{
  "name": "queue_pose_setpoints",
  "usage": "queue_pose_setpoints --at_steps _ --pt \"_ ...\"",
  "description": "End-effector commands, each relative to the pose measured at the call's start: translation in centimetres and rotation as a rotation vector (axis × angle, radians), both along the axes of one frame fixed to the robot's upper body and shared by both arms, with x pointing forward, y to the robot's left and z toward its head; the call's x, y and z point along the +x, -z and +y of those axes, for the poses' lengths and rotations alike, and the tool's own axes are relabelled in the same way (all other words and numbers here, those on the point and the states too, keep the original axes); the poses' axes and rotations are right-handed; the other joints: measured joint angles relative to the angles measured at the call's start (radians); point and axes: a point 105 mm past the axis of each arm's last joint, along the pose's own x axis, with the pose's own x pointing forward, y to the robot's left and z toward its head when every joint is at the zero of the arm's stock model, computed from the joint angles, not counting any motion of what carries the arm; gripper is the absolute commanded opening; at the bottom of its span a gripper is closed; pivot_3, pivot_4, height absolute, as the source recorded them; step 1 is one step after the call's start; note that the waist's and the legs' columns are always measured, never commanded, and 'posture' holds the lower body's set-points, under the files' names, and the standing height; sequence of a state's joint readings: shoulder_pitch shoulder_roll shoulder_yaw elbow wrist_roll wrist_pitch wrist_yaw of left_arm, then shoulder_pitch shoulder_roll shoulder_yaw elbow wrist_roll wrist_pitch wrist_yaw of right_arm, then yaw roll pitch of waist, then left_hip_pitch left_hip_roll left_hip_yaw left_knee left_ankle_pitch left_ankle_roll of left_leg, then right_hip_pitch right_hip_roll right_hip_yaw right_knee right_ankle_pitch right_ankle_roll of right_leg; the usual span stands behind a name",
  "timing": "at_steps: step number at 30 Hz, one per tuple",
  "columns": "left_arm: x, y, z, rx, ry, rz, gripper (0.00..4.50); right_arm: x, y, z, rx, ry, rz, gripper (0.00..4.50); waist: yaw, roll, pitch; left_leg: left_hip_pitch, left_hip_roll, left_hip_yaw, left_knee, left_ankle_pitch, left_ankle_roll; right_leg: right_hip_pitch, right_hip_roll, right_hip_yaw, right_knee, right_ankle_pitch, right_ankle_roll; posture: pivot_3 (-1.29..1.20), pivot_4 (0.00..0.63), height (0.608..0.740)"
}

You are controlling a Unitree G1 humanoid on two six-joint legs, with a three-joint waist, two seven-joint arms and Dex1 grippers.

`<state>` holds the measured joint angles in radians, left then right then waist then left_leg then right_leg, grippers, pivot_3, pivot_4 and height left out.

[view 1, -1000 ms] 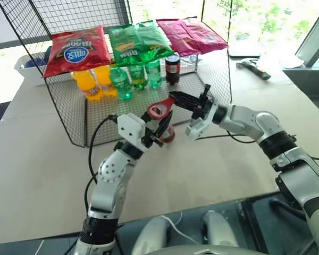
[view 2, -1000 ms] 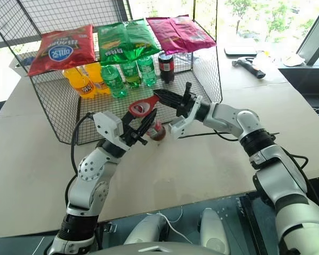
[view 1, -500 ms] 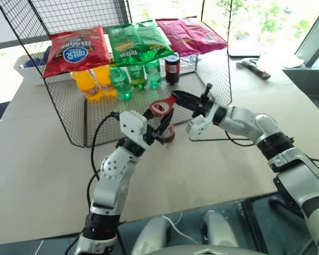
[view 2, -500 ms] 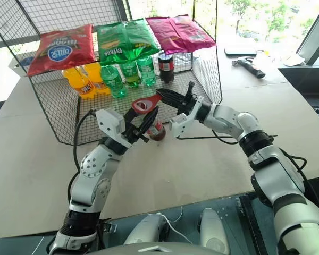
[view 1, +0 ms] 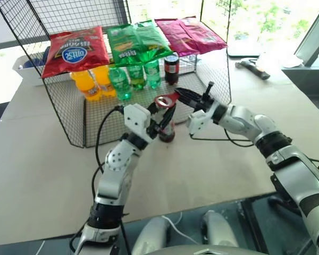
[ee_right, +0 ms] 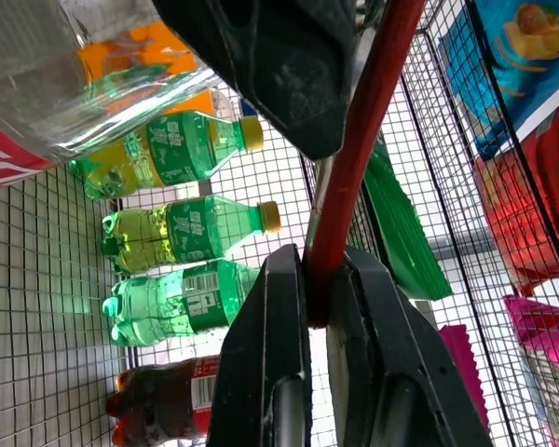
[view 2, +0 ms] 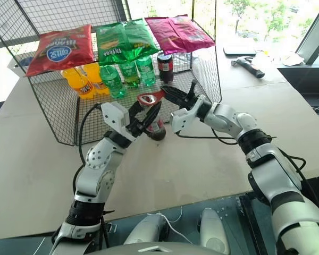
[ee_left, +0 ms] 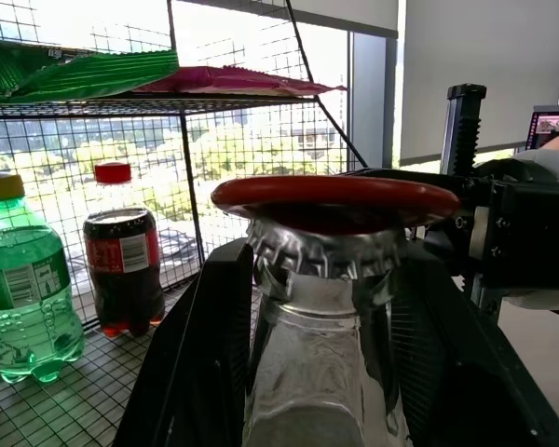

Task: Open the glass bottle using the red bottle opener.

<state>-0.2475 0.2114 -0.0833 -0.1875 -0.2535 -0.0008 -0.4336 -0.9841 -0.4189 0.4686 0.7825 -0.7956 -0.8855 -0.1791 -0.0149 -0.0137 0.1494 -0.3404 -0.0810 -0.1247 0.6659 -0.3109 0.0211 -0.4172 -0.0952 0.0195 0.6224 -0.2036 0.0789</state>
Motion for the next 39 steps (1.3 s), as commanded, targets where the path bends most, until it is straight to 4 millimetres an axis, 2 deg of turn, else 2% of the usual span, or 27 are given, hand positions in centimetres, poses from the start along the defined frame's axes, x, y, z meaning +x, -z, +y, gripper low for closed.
queue_pose_setpoints --at_steps 1,15,24,33,37,39 --pt "0.6 4.4 0.2 0.057 -0.019 0.164 1.53 2.3 -3.2 -2.4 0.074 0.140 -0.062 0.00 0.000 0.000 0.000 0.000 0.000 0.000 0.000 0.000 0.000 0.000 0.000 0.000 0.000 0.000 0.000 0.00 0.150 0.739" --pt "0.8 5.1 -0.5 0.055 -0.006 0.191 1.53 2.9 -5.0 -3.3 -0.019 0.170 -0.241 0.00 0.003 0.000 0.000 0.000 0.000 0.000 0.000 0.000 0.000 0.000 0.000 0.000 0.000 0.000 0.000 0.00 0.150 0.739" --pt "0.6 5.5 -0.8 0.050 0.001 0.204 1.53 3.2 -5.9 -4.0 -0.003 0.196 -0.304 0.00 0.001 0.001 -0.003 0.001 -0.001 -0.001 -0.001 0.000 0.000 0.001 -0.001 0.000 -0.001 0.000 0.000 0.00 0.150 0.739" --pt "0.6 5.6 -0.8 0.047 0.000 0.210 1.53 2.8 -5.5 -3.9 0.074 0.163 -0.227 0.00 0.002 0.002 -0.003 0.001 -0.001 0.000 -0.003 0.000 0.000 0.001 -0.001 0.000 -0.002 0.000 0.000 0.00 0.150 0.739" --pt "0.6 5.6 -0.8 0.045 0.000 0.211 1.53 3.2 -4.5 -4.6 0.154 0.187 -0.093 0.00 0.002 0.002 -0.003 0.001 -0.001 -0.001 -0.003 0.000 0.000 0.001 -0.001 0.000 -0.002 0.000 0.000 0.00 0.150 0.739" --pt "0.6 5.6 -0.8 0.044 0.000 0.210 1.53 3.4 -3.3 -4.8 0.185 0.189 0.016 0.00 0.002 0.002 -0.003 0.001 -0.001 -0.001 -0.003 0.000 0.000 0.001 -0.001 0.000 -0.002 0.000 0.000 0.00 0.150 0.739"
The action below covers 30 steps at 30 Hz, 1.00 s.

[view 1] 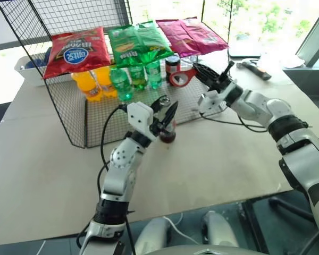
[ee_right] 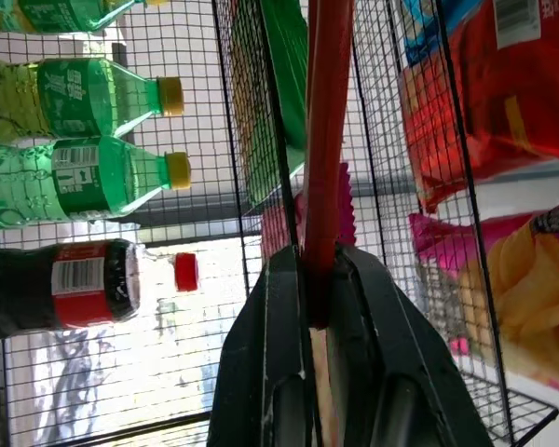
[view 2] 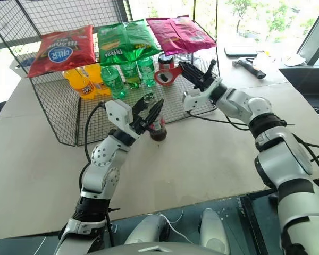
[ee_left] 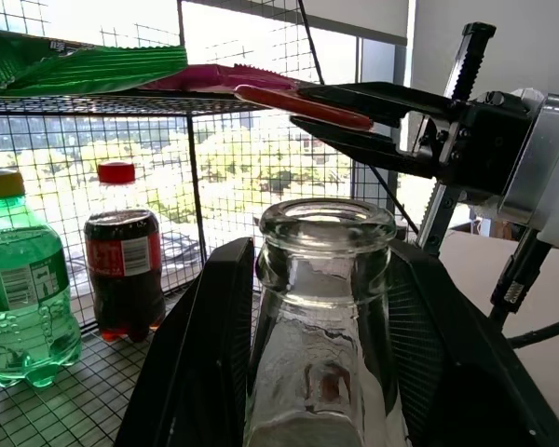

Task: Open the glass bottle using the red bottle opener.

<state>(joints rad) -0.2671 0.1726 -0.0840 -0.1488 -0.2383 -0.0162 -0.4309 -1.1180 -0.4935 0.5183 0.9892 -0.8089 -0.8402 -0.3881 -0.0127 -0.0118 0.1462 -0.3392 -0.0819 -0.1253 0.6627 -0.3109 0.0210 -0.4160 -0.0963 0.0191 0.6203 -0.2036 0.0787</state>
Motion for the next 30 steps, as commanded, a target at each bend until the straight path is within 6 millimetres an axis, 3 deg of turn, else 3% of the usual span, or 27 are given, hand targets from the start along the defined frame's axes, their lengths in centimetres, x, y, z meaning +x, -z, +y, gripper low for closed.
queue_pose_setpoints --at_steps 1,5,11,16,20,30 --pt "0.1 5.5 -0.3 0.066 0.004 0.206 1.53 0.1 0.4 -0.6 0.155 -0.015 0.159 0.00 -0.001 0.000 0.000 0.001 0.000 0.000 0.000 0.000 0.000 0.001 0.000 0.000 -0.001 0.000 0.000 0.00 0.150 0.739" --pt "0.0 5.0 -0.1 0.058 0.010 0.186 1.53 0.3 5.3 -0.8 0.436 -0.023 0.602 0.00 -0.001 0.001 0.000 0.001 0.001 -0.001 0.000 0.000 0.000 0.002 0.000 -0.001 -0.001 0.000 0.000 0.00 0.150 0.739" --pt "-0.2 4.7 0.0 0.053 0.012 0.171 1.53 -0.9 8.4 -0.9 0.688 -0.034 0.974 0.00 0.001 0.005 0.001 -0.001 0.004 -0.003 0.000 0.000 0.000 0.001 0.000 -0.003 -0.003 0.000 0.000 0.00 0.150 0.739" --pt "-0.3 4.3 0.1 0.046 0.014 0.153 1.53 -1.3 8.3 -1.0 0.728 0.001 0.991 0.00 0.000 0.006 0.000 -0.001 0.005 -0.005 0.000 0.000 0.000 0.001 0.000 -0.005 -0.002 0.000 0.000 0.00 0.150 0.739" --pt "-0.3 4.1 0.1 0.050 0.014 0.139 2.82 -1.5 8.2 -0.9 0.720 0.016 0.981 0.00 0.000 0.006 0.000 -0.001 0.003 -0.004 -0.001 0.000 0.000 0.001 0.000 -0.004 -0.003 0.000 0.000 0.00 0.150 0.739" --pt "-0.7 3.5 0.1 0.034 0.015 0.113 2.82 -1.4 8.4 -1.0 0.704 0.032 0.973 0.00 0.002 0.006 0.001 -0.007 0.000 -0.005 -0.001 0.000 0.000 -0.006 -0.001 -0.005 -0.003 0.000 0.000 0.00 0.150 0.739"
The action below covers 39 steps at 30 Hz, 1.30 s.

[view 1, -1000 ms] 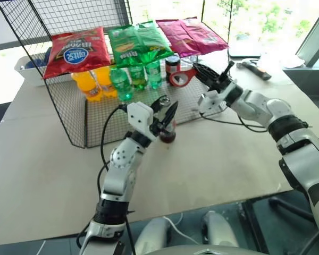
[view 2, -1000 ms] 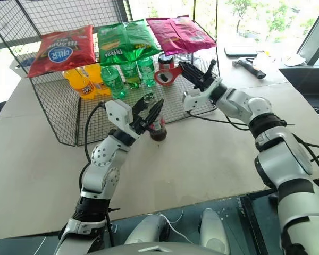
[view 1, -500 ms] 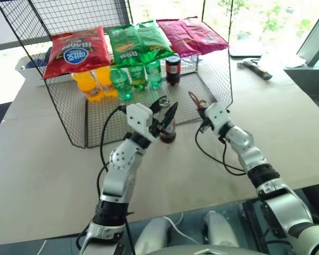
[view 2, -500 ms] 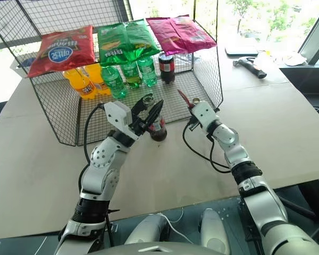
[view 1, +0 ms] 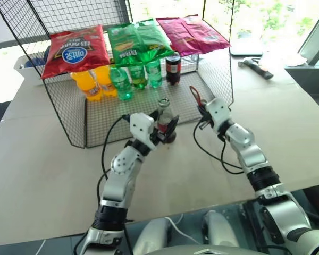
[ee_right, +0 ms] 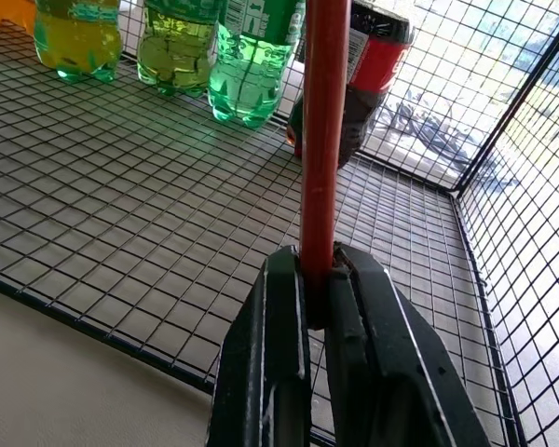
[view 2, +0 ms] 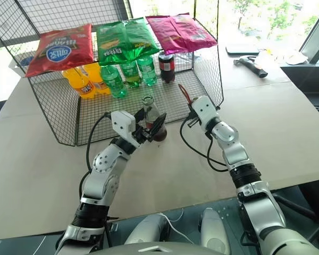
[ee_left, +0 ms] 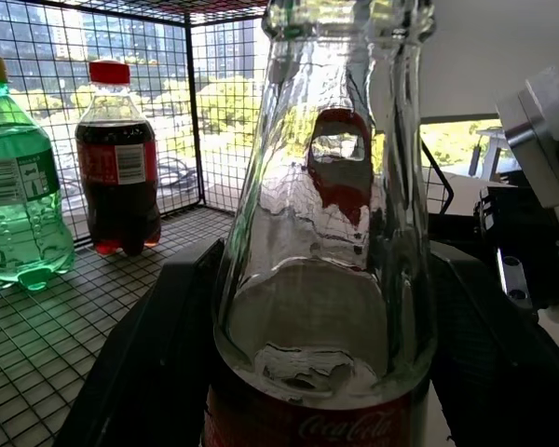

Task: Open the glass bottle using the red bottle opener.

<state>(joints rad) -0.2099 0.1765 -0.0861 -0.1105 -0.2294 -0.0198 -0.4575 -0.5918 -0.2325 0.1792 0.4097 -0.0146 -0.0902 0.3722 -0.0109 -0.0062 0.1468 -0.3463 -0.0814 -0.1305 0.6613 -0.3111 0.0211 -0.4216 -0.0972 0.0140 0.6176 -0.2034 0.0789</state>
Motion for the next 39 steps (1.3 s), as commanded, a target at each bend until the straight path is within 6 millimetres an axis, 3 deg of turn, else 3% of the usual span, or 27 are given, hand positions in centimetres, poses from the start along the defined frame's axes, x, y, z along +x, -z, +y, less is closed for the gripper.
queue_pose_setpoints --at_steps 1,5,8,10,23,31,39 --pt "-0.6 0.8 -0.4 0.010 0.022 0.027 2.82 0.0 -1.4 -0.3 0.023 0.010 -0.051 0.00 0.000 0.000 0.000 0.000 0.000 0.000 0.000 0.000 0.000 0.000 0.000 0.000 0.000 0.000 0.000 0.00 0.150 0.739" --pt "-1.2 1.0 -0.3 0.010 0.037 0.035 2.82 -0.1 -1.1 -0.4 0.017 0.010 -0.048 0.00 -0.001 0.000 0.000 0.000 0.000 0.000 -0.001 0.000 0.000 0.000 0.000 0.000 -0.001 0.000 0.000 0.00 0.150 0.739" --pt "-1.2 0.9 0.0 0.034 0.019 0.022 3.65 -0.1 -1.0 -0.4 0.015 0.012 -0.048 0.00 -0.001 0.000 0.000 0.000 0.000 0.000 -0.003 0.000 0.000 -0.001 0.000 0.000 -0.001 0.000 0.000 0.00 0.150 0.739" --pt "-0.9 0.8 0.1 0.045 0.003 0.012 4.47 -0.1 -1.0 -0.4 0.013 0.013 -0.049 0.00 -0.002 -0.001 0.001 -0.001 0.000 0.001 -0.004 0.000 0.000 -0.002 0.000 0.001 -0.002 0.000 0.000 0.00 0.150 0.739" --pt "-2.1 1.8 -0.1 0.060 0.038 0.045 4.47 -0.3 -0.2 -0.7 0.007 -0.009 0.012 0.00 -0.003 -0.001 0.001 -0.003 0.000 0.003 -0.005 0.000 0.000 -0.005 0.000 0.002 -0.001 0.000 0.000 0.00 0.150 0.739" --pt "-4.0 3.2 1.8 0.105 0.009 0.092 4.47 -2.7 0.8 -1.0 0.115 -0.086 0.196 0.00 -0.002 -0.001 0.001 -0.003 0.004 0.005 -0.008 0.000 0.000 -0.008 -0.001 0.004 -0.002 0.000 0.000 0.00 0.150 0.739" --pt "-1.9 2.2 1.2 0.081 -0.017 0.052 4.47 -3.3 -1.5 2.9 0.140 -0.128 0.162 0.00 -0.002 -0.001 0.001 -0.002 0.004 0.006 -0.006 0.000 0.000 -0.008 0.001 0.004 0.002 0.000 0.000 0.00 0.150 0.739"
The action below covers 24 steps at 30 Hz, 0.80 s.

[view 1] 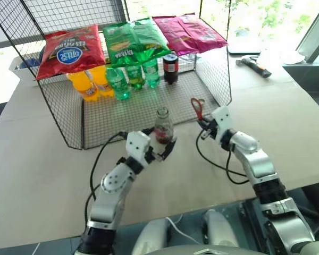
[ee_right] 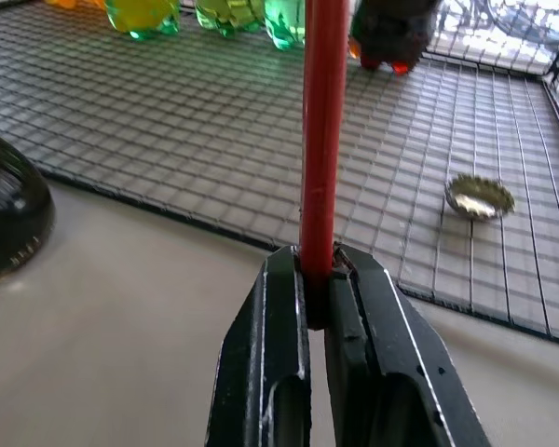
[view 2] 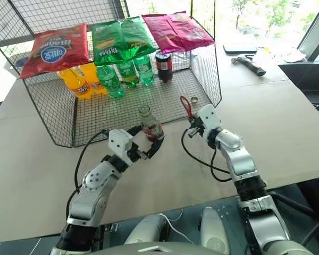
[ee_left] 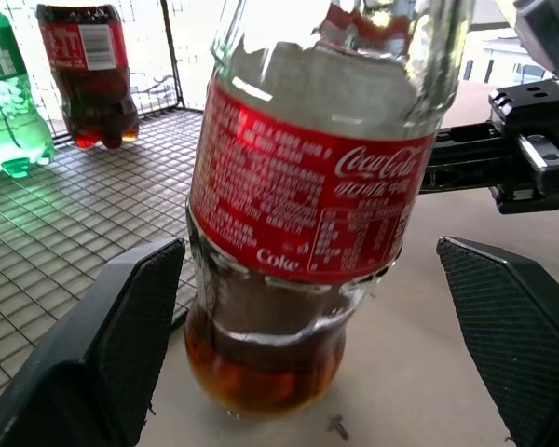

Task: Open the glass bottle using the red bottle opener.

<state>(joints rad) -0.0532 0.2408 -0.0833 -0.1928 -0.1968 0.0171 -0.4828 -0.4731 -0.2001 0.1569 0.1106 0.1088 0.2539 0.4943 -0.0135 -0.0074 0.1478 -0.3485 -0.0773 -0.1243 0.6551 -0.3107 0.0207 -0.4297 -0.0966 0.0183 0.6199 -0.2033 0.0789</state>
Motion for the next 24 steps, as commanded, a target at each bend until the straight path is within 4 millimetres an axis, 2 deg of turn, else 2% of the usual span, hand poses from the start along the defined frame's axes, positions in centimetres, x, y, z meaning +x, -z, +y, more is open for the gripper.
queue_pose_setpoints --at_steps 1,5,14,19,24 --pt "0.6 -1.3 -0.7 -0.024 0.005 -0.053 4.47 -0.5 -2.3 1.7 0.025 -0.018 -0.057 0.00 0.001 0.000 0.000 0.000 0.000 0.000 0.000 0.000 0.000 0.000 0.000 0.000 0.000 0.000 0.000 0.00 0.150 0.739" --pt "0.7 -1.1 -1.1 -0.023 0.017 -0.055 4.47 -0.7 -1.8 2.0 0.026 -0.007 -0.043 0.00 0.003 0.000 0.000 -0.001 -0.001 0.000 0.000 0.000 0.000 -0.001 -0.001 0.000 -0.002 0.000 0.000 0.00 0.150 0.739" --pt "0.3 -0.9 -1.0 -0.026 0.023 -0.051 4.47 -0.2 -1.9 1.2 0.017 0.026 -0.044 0.00 0.001 0.000 0.000 -0.001 -0.004 0.000 0.000 0.000 0.000 -0.001 -0.001 0.000 -0.001 0.000 0.000 0.00 0.150 0.739" --pt "-0.6 -1.3 -0.4 -0.029 0.015 -0.066 4.47 0.1 -1.5 0.1 0.014 0.058 -0.030 0.00 0.000 0.000 0.000 -0.001 -0.004 0.000 0.000 0.000 0.000 -0.001 -0.001 0.000 -0.001 0.000 0.000 0.00 0.150 0.739" --pt "-0.6 -2.0 1.0 -0.012 -0.061 -0.116 4.47 0.2 -1.1 -0.9 -0.001 0.081 -0.023 0.00 0.001 0.000 0.000 -0.001 -0.004 0.000 0.000 0.000 0.000 -0.001 -0.001 0.000 -0.001 0.000 0.000 0.00 0.150 0.739"
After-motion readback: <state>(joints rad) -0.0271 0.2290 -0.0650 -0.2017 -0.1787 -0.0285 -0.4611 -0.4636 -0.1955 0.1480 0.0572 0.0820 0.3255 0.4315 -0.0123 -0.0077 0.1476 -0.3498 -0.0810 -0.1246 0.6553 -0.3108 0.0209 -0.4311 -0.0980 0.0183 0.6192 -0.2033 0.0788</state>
